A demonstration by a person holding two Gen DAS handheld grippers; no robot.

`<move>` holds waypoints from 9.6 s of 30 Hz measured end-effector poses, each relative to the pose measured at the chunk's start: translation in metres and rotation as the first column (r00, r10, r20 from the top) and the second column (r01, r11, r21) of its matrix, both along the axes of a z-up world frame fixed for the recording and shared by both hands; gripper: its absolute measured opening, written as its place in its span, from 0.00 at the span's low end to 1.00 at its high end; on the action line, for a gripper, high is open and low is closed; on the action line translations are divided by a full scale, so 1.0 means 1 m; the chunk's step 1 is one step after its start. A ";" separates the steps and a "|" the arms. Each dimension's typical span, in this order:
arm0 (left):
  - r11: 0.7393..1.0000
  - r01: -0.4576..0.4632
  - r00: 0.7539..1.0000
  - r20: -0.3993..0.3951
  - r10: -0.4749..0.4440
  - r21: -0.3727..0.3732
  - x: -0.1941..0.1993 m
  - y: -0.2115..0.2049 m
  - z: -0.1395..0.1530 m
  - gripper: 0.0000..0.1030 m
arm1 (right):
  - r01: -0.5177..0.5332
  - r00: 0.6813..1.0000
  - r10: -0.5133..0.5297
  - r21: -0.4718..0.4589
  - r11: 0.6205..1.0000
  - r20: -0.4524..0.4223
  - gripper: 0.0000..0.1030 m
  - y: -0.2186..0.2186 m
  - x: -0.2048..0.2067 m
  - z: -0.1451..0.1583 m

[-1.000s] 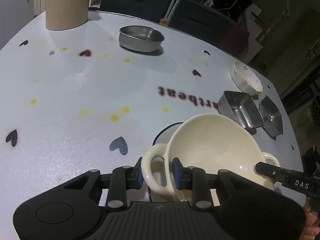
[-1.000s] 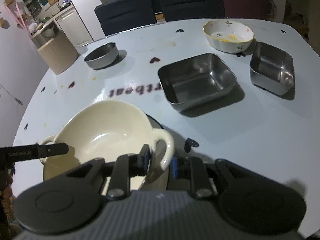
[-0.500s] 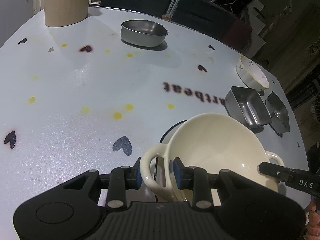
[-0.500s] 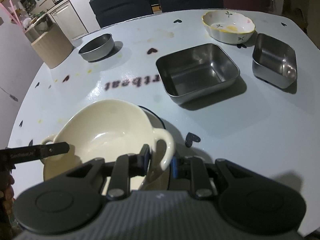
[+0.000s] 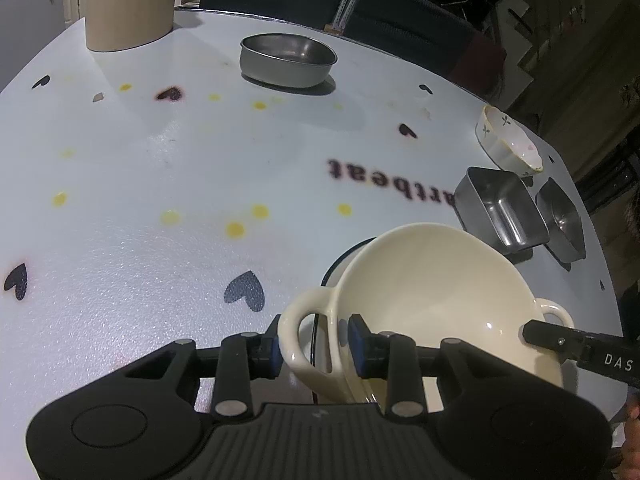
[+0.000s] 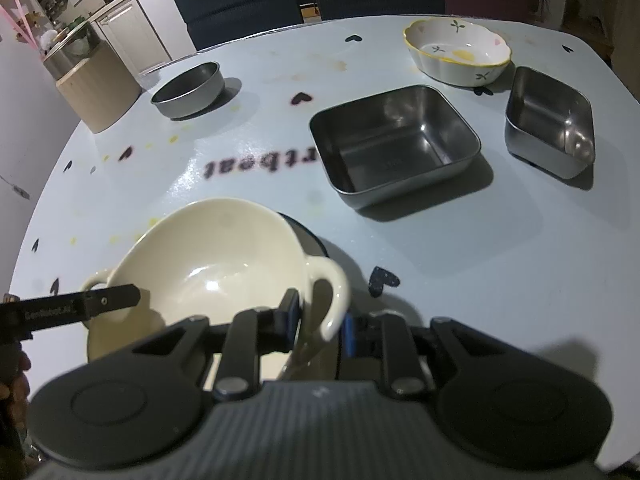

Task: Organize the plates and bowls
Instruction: 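Carry the cream bowl and lower it onto the black-rimmed white plate, then open both grippers to release the cream bowl and withdraw, then move both grippers to the rim of the yellow-rimmed lemon-print bowl, then close both grippers on the yellow scalloped rim, then lift the lemon-print bowl and carry it toward the cream bowl, then lower the lemon-print bowl into the cream bowl with both grippers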

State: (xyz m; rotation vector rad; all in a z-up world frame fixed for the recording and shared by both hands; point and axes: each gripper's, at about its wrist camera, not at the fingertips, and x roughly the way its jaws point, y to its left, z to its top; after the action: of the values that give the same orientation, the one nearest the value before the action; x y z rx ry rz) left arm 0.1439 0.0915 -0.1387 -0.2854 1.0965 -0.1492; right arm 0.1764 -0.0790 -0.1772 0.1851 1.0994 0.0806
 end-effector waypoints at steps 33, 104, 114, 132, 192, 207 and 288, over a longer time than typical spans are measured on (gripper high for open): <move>0.998 0.041 0.999 0.008 -0.041 0.039 0.006 -0.001 -0.006 0.36 | -0.092 0.996 0.092 -0.028 0.995 -0.011 0.27 0.003 0.006 -0.004; 0.991 0.105 0.966 0.229 -0.121 0.083 -0.009 -0.060 0.088 1.00 | -0.087 0.954 0.090 -0.021 0.996 0.286 1.00 -0.068 -0.033 0.059; 0.990 0.138 0.941 0.314 -0.126 -0.017 0.028 -0.089 0.115 1.00 | 0.078 0.916 -0.068 -0.010 0.997 0.396 1.00 -0.125 -0.017 0.083; 0.988 0.147 0.947 0.297 -0.126 -0.051 0.229 -0.196 0.088 1.00 | 0.251 0.892 -0.210 -0.053 0.967 0.400 1.00 -0.229 0.195 0.034; 0.976 0.217 0.951 0.227 -0.209 -0.009 0.294 -0.261 0.016 0.07 | 0.118 0.970 -0.116 0.005 0.993 0.216 0.10 -0.231 0.268 -0.019; 0.988 0.154 0.928 0.345 -0.141 -0.009 0.158 -0.202 0.130 0.07 | 0.069 0.933 -0.092 0.080 0.994 0.348 0.09 -0.184 0.132 0.099; 0.993 0.099 0.993 0.060 -0.103 0.069 -0.030 -0.046 0.025 0.07 | -0.171 0.985 0.170 0.058 0.984 0.019 0.11 0.003 0.001 0.007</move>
State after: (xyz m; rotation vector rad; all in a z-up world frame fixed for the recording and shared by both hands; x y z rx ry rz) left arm 0.1139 0.0455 -0.1133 -0.1650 1.0512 -0.2111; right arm 0.1770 -0.0760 -0.1700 0.1430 1.0985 0.2681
